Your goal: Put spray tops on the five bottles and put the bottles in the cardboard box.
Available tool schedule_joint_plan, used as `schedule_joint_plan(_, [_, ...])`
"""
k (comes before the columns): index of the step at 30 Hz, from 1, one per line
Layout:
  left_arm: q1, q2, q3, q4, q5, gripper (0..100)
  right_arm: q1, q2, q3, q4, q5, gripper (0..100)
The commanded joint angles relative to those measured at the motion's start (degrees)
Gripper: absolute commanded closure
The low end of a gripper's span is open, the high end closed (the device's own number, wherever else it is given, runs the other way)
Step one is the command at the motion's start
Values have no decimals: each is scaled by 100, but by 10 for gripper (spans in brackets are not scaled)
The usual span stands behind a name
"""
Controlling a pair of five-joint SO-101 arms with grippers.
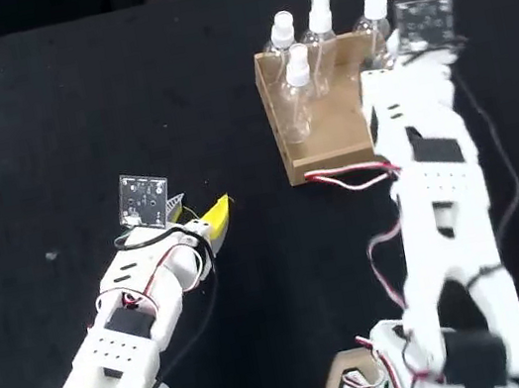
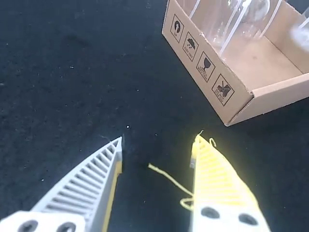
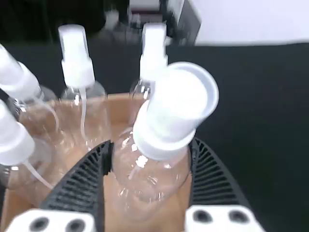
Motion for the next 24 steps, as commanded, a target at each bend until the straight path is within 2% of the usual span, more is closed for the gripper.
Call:
schedule_joint_plan(1, [48,-53,-75,-132,9,777,-132,453,-602,-211,-44,904])
schedule_joint_plan(12, [48,-53,-84,-132,0,777,-316,2088,-1798,-220,-44,904])
schedule_joint_plan(20, [48,-53,-84,-132,0,777,-598,2440,-2000,-237,-9,904])
schedule_joint_plan(24, [48,-53,-84,-132,0,777,-536,2624,-2009,-624,-9,904])
